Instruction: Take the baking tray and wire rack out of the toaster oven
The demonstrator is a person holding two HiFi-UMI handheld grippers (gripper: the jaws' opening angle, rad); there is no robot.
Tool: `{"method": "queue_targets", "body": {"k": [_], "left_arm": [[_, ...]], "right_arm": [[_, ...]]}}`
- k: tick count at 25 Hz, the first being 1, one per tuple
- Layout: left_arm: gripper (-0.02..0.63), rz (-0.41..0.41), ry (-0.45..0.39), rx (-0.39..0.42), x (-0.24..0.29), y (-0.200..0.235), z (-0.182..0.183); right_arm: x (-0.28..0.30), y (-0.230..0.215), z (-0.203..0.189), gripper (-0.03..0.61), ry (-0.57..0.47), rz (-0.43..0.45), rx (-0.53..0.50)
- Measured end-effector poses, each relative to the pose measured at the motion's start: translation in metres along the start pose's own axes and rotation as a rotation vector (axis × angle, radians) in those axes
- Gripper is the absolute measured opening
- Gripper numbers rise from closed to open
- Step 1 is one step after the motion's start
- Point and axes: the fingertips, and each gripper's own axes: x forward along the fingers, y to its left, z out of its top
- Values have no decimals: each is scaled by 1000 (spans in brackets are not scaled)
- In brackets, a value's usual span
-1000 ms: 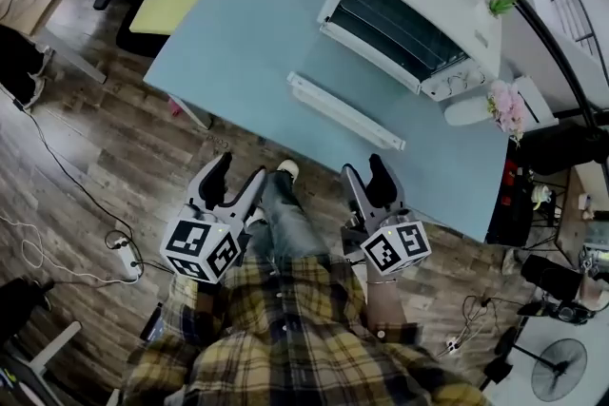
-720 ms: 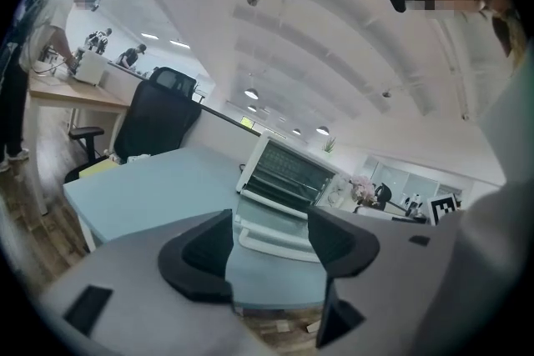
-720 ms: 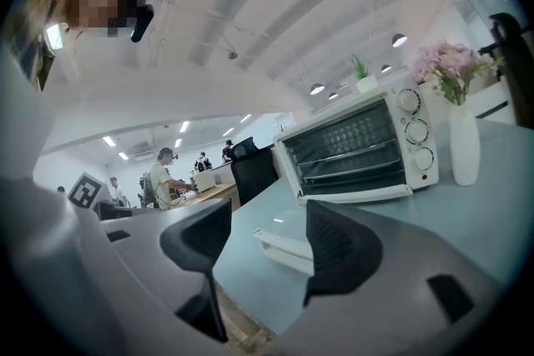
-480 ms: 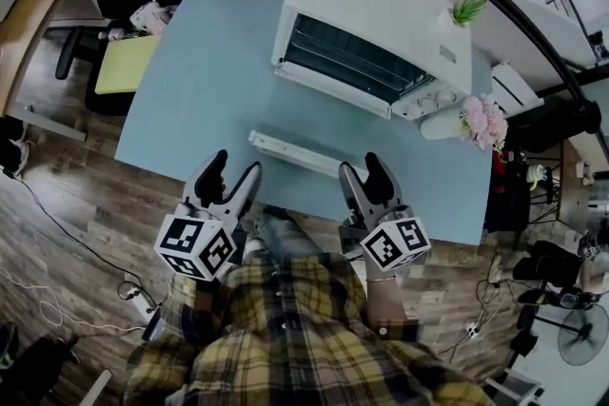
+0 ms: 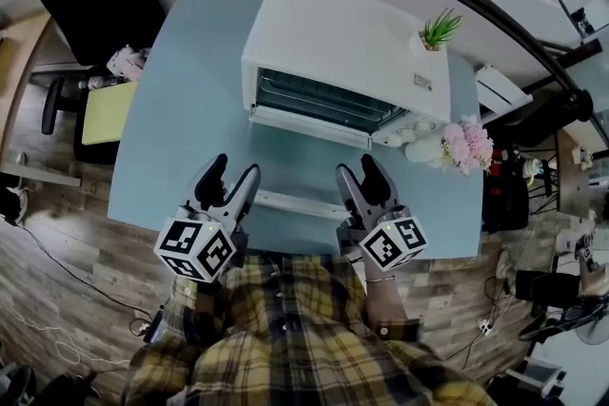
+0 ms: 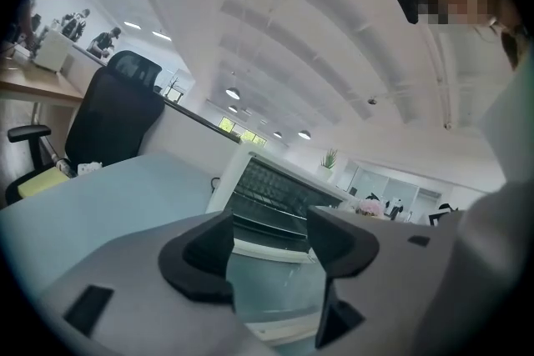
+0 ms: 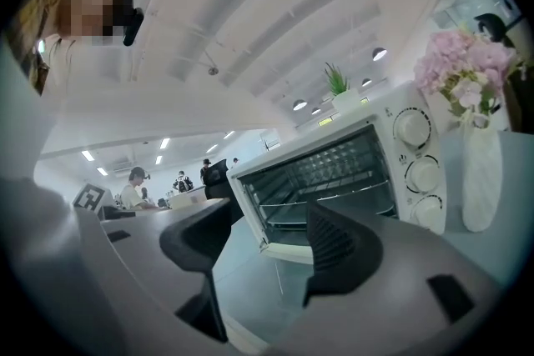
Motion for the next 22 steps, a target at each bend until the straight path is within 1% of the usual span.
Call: {"method": "queue_targets", "body": {"k": [7,12,17,22], "left_arm": [[267,-62,48,-17,28,3,5],[261,-113,82,-30,42,8,11],[254,-154,108,-66,54,11,9],[250,-200,131,-105,65,7,4]], "right_arm": [[5,-13,3,264,-3,-62,68],[13,-19,7,264,-33,-109,100],[21,-16,4,264,-41,-118,128],[26,-17,-4,264,-49,-91,213]]}}
